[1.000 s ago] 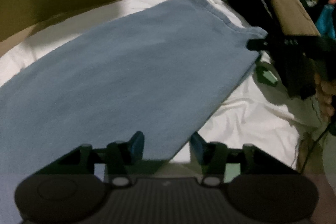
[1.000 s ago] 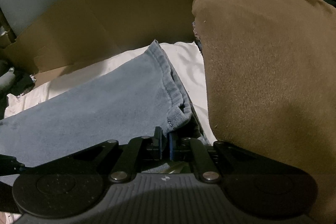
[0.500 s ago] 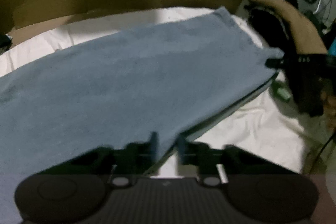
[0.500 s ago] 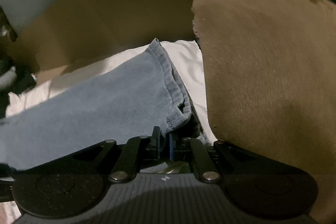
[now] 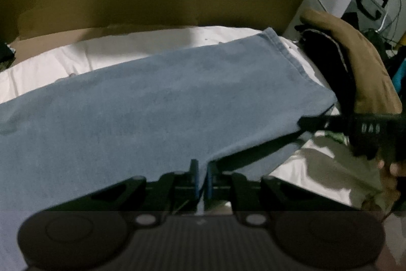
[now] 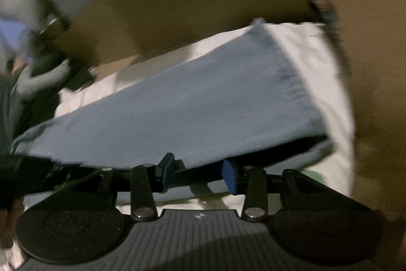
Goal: Fold clothes
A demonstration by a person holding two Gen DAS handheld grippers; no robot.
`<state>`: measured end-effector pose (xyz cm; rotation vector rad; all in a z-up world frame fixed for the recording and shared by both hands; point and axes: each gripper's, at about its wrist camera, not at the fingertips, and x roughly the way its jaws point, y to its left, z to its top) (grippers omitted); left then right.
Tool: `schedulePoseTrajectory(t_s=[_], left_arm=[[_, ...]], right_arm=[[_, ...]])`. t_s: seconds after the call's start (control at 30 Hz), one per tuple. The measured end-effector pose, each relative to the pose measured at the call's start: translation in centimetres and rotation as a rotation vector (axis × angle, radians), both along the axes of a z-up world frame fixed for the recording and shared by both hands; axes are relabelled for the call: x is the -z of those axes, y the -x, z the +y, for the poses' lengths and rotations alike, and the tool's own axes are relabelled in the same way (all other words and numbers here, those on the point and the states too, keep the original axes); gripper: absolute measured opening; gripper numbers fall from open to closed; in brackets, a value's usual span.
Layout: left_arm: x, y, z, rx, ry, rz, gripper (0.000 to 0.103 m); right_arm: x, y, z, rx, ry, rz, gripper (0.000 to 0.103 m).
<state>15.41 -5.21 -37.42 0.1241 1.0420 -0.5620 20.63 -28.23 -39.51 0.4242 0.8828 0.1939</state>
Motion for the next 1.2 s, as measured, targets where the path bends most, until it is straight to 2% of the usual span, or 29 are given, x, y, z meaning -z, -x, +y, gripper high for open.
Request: schedulePoseTrajectory(t_s=[0.13, 0.3, 0.57, 0.87, 1.0, 1.13, 1.2], left_arm=[[0.3, 0.2, -0.3, 0.008, -0.009, 0.015, 0.006], [0.8, 0.6, -0.6, 0.021, -0.018, 0.035, 0.007], [1.8, 1.4, -0.8, 0.043, -0.034, 0.034, 0.007], [2.9, 2.7, -1.9, 0.117, -0.095, 0.023, 0.008], [2.3, 2.7, -1.3, 0.12, -0.094, 0.026, 0.015], [2.0, 3.0, -0.3, 0.107, -0.123, 0.009, 0.034], [1.9, 3.1, 0.5, 0.097, -0.14, -0.002, 0.036]], right_arm=[[1.2, -0.1, 2.6, -0.118, 0.024, 0.053, 0.047], [1.9, 0.9, 4.6, -0.192, 0.139, 0.063, 0.048], [1.7, 0.6, 4.1, -0.169, 0.107, 0.093, 0.048], [1.5, 0.7, 3.8, -0.153, 0.097, 0.099, 0.048], [1.2, 0.9, 3.3, -0.137, 0.079, 0.097, 0.048], [0.9, 1.1, 3.2, -0.131, 0.074, 0.092, 0.048], [0.8, 1.1, 3.3, -0.132, 0.072, 0.088, 0.048]])
